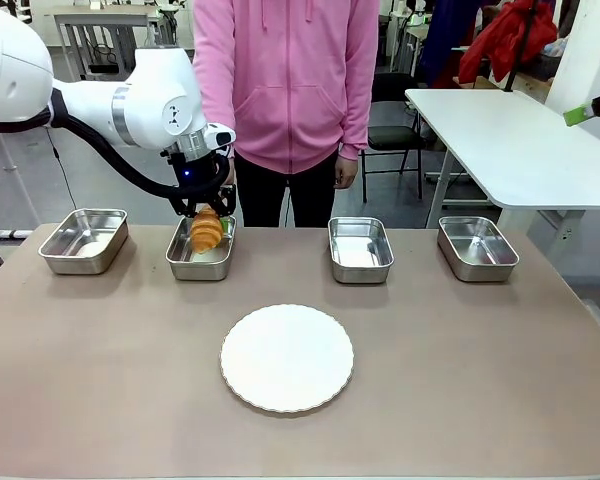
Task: Place the bread in the container.
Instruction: Place the Butter Roll into the Airtight Container indicated by the human.
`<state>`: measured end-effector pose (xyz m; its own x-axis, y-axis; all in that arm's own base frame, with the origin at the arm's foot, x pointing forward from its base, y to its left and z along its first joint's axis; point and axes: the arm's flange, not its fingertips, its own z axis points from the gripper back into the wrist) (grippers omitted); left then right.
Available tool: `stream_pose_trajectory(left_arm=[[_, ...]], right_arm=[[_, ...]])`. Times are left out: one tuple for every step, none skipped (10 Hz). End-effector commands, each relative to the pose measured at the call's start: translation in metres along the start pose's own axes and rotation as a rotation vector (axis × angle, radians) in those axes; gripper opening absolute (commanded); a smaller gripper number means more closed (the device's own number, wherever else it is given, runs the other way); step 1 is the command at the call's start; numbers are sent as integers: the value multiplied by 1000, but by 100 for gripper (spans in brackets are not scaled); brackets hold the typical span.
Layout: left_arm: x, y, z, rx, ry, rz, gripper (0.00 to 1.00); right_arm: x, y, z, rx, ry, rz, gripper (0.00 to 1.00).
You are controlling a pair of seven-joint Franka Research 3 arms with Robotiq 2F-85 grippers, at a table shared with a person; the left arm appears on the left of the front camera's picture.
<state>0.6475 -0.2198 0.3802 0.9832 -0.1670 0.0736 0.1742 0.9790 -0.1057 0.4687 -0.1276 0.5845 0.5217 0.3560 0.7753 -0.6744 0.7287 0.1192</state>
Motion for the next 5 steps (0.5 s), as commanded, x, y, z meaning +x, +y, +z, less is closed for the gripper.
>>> stream_pose_trajectory(left_arm=[[-10,10,3,17,-7,-19,100],[-10,10,3,20,-8,-19,100],[-10,10,3,19,-12,-23,100],[-11,11,3,17,-10,-27,100],[-11,11,4,16,-12,-26,100]], right_arm=[[0,1,0,4,-12,2,100],[0,1,0,4,-12,2,100],[0,1,0,4,-12,2,100],[0,1,0,4,-12,2,100],[0,1,0,4,-12,2,100]])
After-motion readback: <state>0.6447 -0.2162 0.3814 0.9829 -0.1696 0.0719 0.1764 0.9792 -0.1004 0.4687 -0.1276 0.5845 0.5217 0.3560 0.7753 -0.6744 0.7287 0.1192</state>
